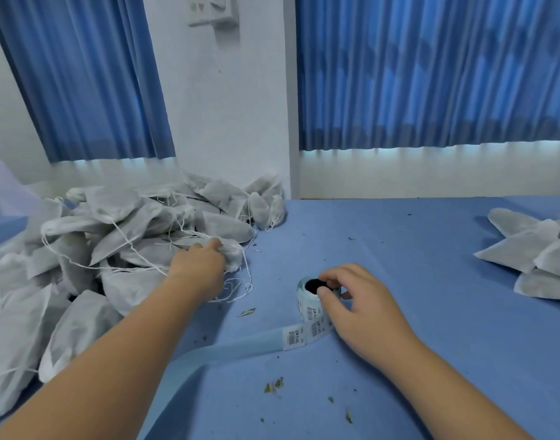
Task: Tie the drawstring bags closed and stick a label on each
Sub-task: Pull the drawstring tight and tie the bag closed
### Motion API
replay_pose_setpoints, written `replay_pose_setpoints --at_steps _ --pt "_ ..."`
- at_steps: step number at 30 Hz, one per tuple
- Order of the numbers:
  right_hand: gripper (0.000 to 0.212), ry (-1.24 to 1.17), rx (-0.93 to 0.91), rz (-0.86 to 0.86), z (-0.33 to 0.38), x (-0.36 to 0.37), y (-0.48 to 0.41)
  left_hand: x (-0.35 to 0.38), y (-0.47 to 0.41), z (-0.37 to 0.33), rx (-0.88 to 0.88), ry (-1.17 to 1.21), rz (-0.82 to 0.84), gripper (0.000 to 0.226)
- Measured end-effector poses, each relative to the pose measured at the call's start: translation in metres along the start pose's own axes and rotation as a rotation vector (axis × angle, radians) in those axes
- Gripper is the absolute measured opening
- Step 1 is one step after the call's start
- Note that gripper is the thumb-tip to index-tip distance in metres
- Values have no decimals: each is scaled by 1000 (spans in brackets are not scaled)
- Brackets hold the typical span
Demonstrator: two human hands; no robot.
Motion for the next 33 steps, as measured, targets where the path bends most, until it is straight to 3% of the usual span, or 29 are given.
replay_pose_setpoints --at_steps 7,11,14,19,23,27,33 --pt "11 6 19 -11 1 -3 0 -20 6 -1 -26 292 -160 41" --pt "18 -6 60 -54 -1 -9 0 -45 18 -14 36 479 -363 34" --pt "19 -104 119 -132 -1 -17 0 -70 28 -36 151 662 -530 38" --pt "20 -359 192 -340 1 -44 -1 -105 49 -84 296 894 -658 45" --pt "28 -479 183 -462 -2 -70 1 -128 69 -128 426 1064 -664 45" --pt "13 -451 115 -544 -3 -86 5 -133 90 -166 506 1257 -669 48" --pt "28 -369 204 -513 -22 -95 4 -107 100 -190 268 1561 -529 40"
Point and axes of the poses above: each hand's wrist, its own y-axis away from the middle knuckle, its own x-axis out of the palm, z = x × y, the point moved 4 cm from there along -y, towards the middle knuckle, and after that the axes turned 2 degrees about x, right-handed, at the moved point
